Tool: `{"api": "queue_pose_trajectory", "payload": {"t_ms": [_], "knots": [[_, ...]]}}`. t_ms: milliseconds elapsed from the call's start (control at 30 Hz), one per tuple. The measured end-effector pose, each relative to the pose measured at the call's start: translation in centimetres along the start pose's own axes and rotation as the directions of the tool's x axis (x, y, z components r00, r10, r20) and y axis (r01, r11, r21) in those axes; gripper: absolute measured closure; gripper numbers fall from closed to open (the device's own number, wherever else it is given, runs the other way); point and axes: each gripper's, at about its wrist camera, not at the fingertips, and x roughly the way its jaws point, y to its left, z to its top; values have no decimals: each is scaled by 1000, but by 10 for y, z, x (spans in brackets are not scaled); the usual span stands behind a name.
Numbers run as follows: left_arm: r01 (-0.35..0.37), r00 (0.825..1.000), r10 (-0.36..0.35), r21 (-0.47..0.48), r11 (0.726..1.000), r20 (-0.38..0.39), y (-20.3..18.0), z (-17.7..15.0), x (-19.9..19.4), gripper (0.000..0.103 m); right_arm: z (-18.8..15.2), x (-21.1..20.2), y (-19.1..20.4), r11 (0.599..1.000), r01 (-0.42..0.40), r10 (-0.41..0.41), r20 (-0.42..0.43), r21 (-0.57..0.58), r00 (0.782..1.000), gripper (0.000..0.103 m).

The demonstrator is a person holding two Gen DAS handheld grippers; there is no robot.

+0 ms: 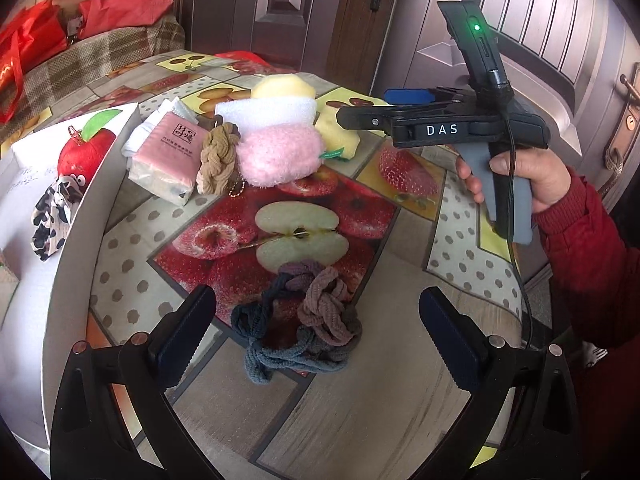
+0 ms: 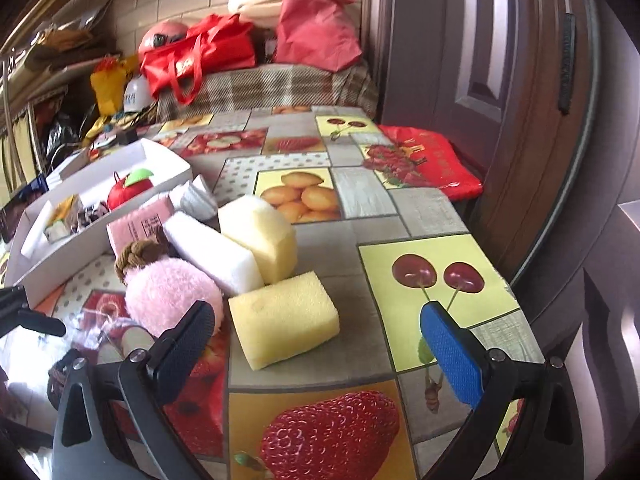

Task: Organize soft objects
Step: 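Grasp the grey-pink knitted yarn bundle with the left tool while the right tool grasps the yellow sponge, then carry the yarn bundle with the left tool to the box while the right tool carries the sponge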

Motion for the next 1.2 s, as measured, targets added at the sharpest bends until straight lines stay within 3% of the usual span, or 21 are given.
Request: {"api": "queue_pose_trajectory", "payload": {"t_ms": [100,167,233,267,300,333,467,600,733,800,867,1000,1200], "knots": [[-25,998,25,1,1000,-50,0,-1,9,11,1,14,4,998,-42,39,-58,-48,998,1],[-45,997,47,24,999,-69,-3,-1,13,15,2,24,7,996,-64,57,-94,-68,994,7],[-84,994,88,57,995,-70,-7,-2,14,35,1,33,9,992,-102,91,-143,-75,986,48],[-99,993,103,64,993,-65,-6,-3,14,45,0,34,9,992,-103,91,-150,-74,985,48],[-92,994,95,59,994,-56,-5,-3,12,67,0,29,8,992,-104,94,-134,-72,987,49],[-81,995,83,45,996,-49,-2,-4,10,81,0,24,7,993,-101,93,-111,-68,989,49],[-77,997,77,-8,997,0,8,-4,0,81,-2,-3,-11,998,-48,48,-7,30,999,49],[-129,984,125,18,992,124,6,-2,-18,81,-7,-36,-29,988,-4,-20,154,154,988,49],[-175,938,166,3,985,303,14,3,-40,81,-12,-64,-21,979,-12,-56,323,205,945,49],[-226,894,213,-15,974,394,20,4,-51,81,-12,-72,-9,978,-31,-52,387,205,921,49],[-251,863,239,-34,967,446,25,3,-58,81,-11,-77,5,981,-34,-54,435,192,899,49],[-254,842,262,-82,964,471,36,1,-65,81,-10,-80,30,987,-52,-29,481,155,876,48],[-273,831,270,-68,960,485,29,-2,-68,81,-5,-76,54,992,-75,19,481,99,877,48]]}}
